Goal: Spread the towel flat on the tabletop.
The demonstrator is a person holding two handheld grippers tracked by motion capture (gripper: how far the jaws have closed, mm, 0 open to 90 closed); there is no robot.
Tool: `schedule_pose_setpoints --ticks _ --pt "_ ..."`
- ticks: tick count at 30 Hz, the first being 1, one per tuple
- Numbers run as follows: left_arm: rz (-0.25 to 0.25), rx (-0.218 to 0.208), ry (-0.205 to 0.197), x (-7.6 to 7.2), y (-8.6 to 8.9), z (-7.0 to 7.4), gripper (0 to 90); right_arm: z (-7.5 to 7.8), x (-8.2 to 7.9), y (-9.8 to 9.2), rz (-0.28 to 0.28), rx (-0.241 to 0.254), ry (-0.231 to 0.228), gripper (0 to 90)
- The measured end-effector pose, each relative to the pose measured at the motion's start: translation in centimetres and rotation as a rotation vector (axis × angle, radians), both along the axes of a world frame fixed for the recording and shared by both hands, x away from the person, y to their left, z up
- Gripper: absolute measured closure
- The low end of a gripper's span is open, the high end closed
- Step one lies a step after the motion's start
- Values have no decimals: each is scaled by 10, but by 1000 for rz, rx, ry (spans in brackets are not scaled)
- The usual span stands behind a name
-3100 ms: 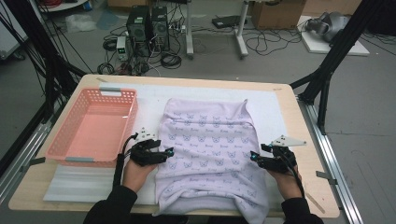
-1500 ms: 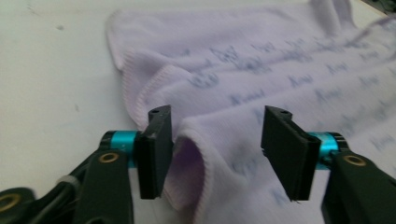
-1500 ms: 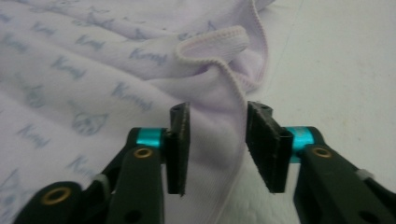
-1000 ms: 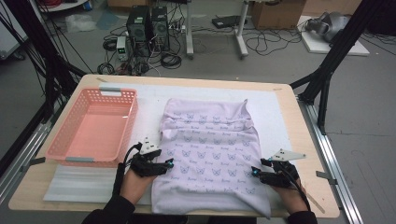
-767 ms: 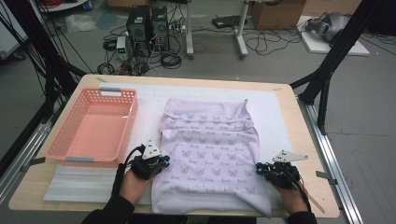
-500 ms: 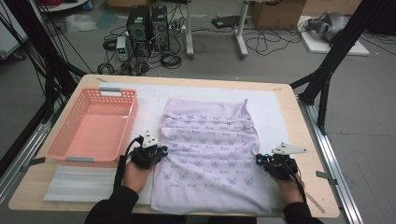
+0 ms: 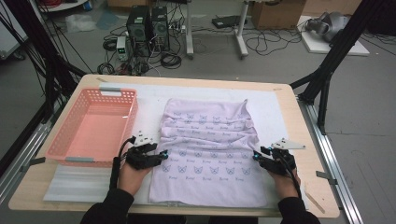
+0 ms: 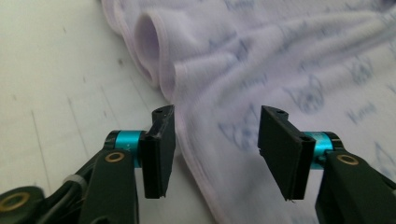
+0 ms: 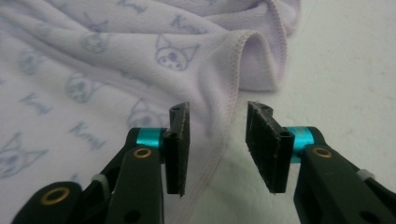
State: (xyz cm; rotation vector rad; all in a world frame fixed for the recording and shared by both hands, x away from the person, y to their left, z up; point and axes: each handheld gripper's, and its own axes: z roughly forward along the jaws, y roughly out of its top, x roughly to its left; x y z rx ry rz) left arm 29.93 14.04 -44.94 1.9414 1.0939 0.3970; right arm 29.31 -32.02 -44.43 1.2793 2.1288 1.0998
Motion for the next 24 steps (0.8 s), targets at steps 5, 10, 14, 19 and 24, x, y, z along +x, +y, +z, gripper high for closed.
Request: schedule_pose_setpoints --ticks 5,10,14,19,24 --pt "-19 -21 16 -20 8 0 469 3 -23 -1 54 -2 8 530" --pt "-27 -40 21 -35 14 -3 491 0 -41 0 87 -29 27 550" --pt "-49 -52 20 -52 11 -4 538 -5 -51 -2 91 -28 54 589" --pt "-60 3 -23 -70 4 -5 649 -5 -62 -6 78 -19 66 734" --pt "-65 -1 -8 -73 4 -4 861 -4 -66 -5 108 -33 65 868"
